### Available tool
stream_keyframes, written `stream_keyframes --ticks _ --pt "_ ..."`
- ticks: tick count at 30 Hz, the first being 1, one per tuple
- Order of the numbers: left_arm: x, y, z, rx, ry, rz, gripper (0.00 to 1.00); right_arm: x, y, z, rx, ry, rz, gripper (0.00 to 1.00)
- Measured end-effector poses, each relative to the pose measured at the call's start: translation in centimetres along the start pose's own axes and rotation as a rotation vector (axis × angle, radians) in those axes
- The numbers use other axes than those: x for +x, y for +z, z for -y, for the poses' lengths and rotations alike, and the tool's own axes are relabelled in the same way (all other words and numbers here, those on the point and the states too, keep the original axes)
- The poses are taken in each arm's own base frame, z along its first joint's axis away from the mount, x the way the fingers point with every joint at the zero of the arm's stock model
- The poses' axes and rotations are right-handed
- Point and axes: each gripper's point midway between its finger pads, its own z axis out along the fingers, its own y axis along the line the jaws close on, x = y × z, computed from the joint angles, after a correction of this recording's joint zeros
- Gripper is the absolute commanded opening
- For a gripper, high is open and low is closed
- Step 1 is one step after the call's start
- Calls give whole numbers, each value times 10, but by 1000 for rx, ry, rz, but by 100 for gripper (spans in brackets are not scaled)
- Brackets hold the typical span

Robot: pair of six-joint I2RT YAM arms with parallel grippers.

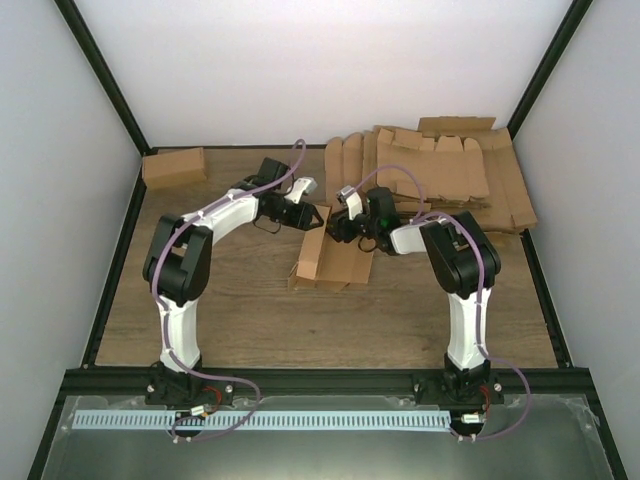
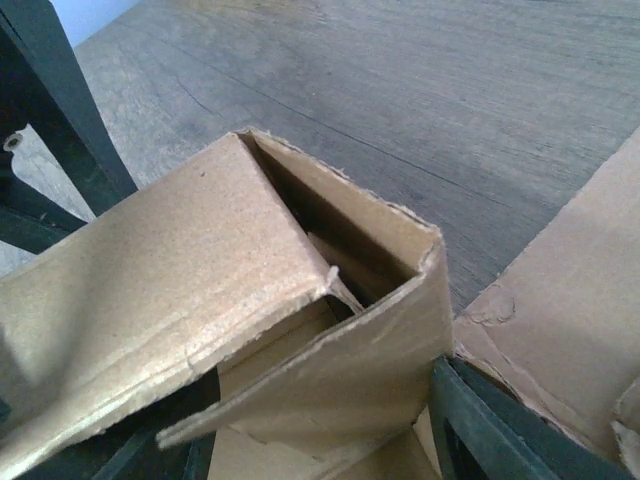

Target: Fold the paper box

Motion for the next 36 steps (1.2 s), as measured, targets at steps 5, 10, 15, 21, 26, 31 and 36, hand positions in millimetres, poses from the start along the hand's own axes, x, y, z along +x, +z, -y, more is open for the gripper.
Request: stream_keyframes --ticks 5,10,15,21,26,31,36 --pt "-2 3 1 40 -9 -17 50 -1 -1 0 -14 22 3 54" --pt "-1 3 2 80 -14 -34 49 1 -3 -1 -12 36 9 44" --pt "6 4 11 135 -19 -48 46 17 -16 -25 -10 60 1 21" --pt "25 1 19 175 -29 -49 46 29 -21 -49 66 82 -15 14" --pt "52 -6 35 199 -58 -65 46 43 -38 -79 139 64 -20 14" --pt "67 -6 48 233 -67 -84 46 53 -57 -107 156 66 -4 23" --pt "73 -4 57 250 -56 -98 46 63 -72 -122 121 91 -7 44"
